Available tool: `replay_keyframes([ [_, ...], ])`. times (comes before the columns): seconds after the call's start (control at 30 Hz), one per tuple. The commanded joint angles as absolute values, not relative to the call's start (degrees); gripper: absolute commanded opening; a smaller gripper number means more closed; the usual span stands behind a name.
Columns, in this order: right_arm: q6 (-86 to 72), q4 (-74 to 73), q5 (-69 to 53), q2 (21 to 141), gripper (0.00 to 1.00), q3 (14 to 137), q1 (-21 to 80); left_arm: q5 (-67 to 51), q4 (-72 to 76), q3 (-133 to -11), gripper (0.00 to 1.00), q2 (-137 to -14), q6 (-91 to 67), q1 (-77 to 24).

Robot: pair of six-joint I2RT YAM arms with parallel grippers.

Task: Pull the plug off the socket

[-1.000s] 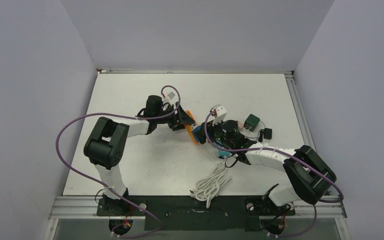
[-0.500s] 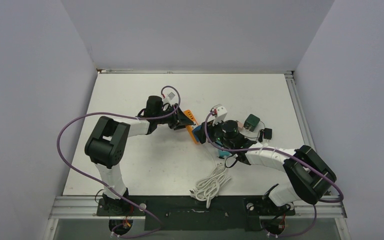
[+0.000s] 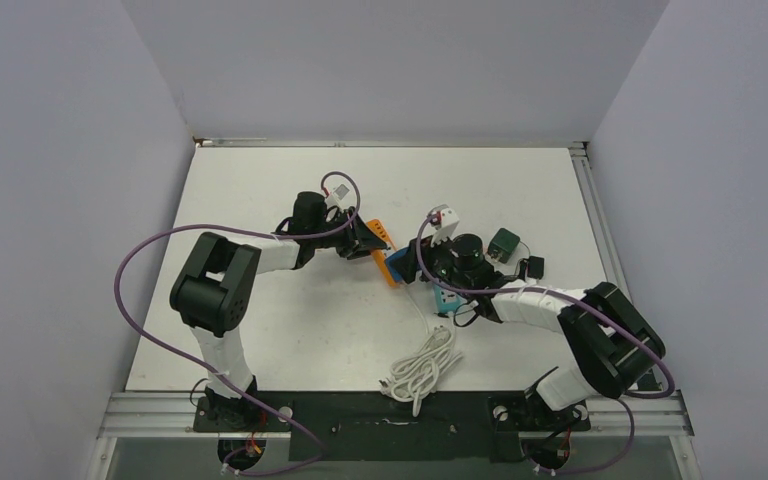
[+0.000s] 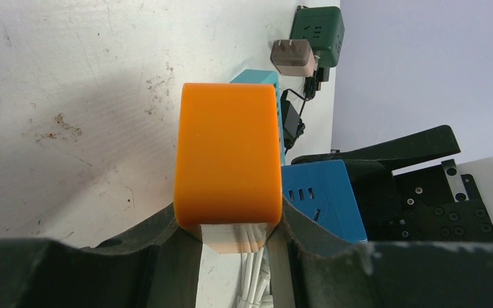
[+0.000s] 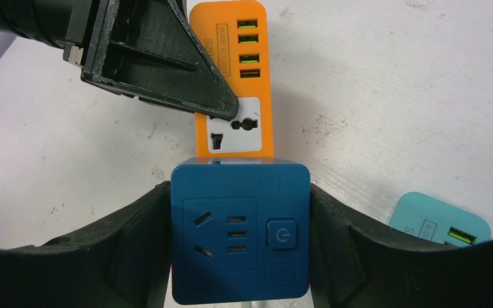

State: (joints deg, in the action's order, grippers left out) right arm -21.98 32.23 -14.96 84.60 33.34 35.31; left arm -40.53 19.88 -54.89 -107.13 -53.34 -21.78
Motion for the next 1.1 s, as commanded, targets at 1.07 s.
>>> replay_keyframes([
  [1.07,-9.8,26.1,9.6,82.5,0.05,38.8,47.4,-42.2,14.3,-58.6,0.00,-108.4,-49.2,-22.2],
])
